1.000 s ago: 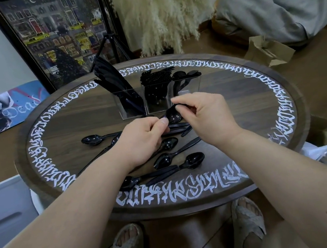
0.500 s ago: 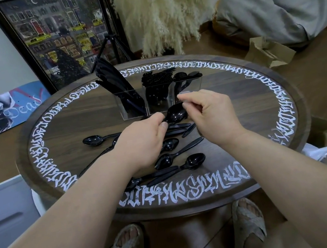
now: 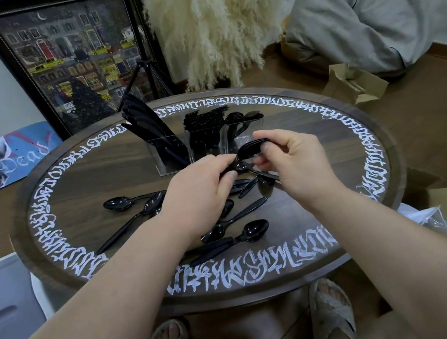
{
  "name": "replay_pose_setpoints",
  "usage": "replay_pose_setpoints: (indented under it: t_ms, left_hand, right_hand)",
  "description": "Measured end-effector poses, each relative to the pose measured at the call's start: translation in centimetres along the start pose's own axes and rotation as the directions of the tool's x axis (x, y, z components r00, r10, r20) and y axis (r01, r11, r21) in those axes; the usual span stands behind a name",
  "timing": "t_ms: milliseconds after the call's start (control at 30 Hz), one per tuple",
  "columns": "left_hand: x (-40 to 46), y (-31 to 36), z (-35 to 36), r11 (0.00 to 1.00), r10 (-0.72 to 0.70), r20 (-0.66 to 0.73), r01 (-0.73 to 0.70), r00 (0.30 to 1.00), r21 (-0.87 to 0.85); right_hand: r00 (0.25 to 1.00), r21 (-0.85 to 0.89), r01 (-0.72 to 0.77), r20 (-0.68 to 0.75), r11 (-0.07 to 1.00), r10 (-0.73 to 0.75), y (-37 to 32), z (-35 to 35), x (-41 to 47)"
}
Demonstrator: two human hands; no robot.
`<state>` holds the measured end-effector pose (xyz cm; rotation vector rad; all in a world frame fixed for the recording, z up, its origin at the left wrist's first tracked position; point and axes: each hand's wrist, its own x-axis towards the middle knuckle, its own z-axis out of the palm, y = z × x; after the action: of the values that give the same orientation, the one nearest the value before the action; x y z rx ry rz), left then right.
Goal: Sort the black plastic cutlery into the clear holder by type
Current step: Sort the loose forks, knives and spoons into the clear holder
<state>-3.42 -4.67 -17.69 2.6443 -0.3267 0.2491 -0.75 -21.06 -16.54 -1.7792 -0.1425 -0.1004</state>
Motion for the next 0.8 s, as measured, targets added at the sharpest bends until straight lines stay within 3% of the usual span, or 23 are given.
replay_pose_setpoints:
  t_ms: [133,267,333,467,600,700,800]
  left_hand:
    - [1.7,0.8,0.1,0.993,0.062,-0.197,-0.041,0.978,0.11]
    - [3.5,1.1,0.6,0.981,0.022,-0.318,0.041,0.948,0.188]
    - [4.2,1.2,1.2,0.973,0.01,-0.31,0.062,0.951,0.223]
    - [4.9,1.2,2.3,0.956,-0.022,-0.241,0.09,0.97,0.278]
    - [4.9,1.3,3.1,0.939,-0.066,-0.173,0.12,0.983,0.321]
    - [5.0,1.2,3.3,0.941,-0.066,-0.165,0.116,0.984,0.318]
    - [5.1,1.0,3.5,0.947,-0.058,-0.17,0.108,0.984,0.303]
  right_hand:
    - [0.958,-0.138,0.167,-0.212,0.976,-0.194,-1.5,-3.3,0.6]
    - [0.799,-0.344,0.3,-0.42,0.89,-0.431,-3.1,-6.8,3.1]
    - [0.741,-0.46,0.347,-0.4,0.818,-0.539,-3.4,-7.4,4.8]
    - [0.66,-0.683,0.433,-0.204,0.588,-0.723,-3.2,-5.8,8.1]
    - [0.73,-0.74,0.467,0.013,0.484,-0.683,-0.5,-3.2,9.7]
    - [0.835,-0.728,0.453,0.145,0.514,-0.53,1.4,-2.5,10.2]
    - [0.886,-0.703,0.439,0.235,0.56,-0.399,1.5,-2.5,10.1]
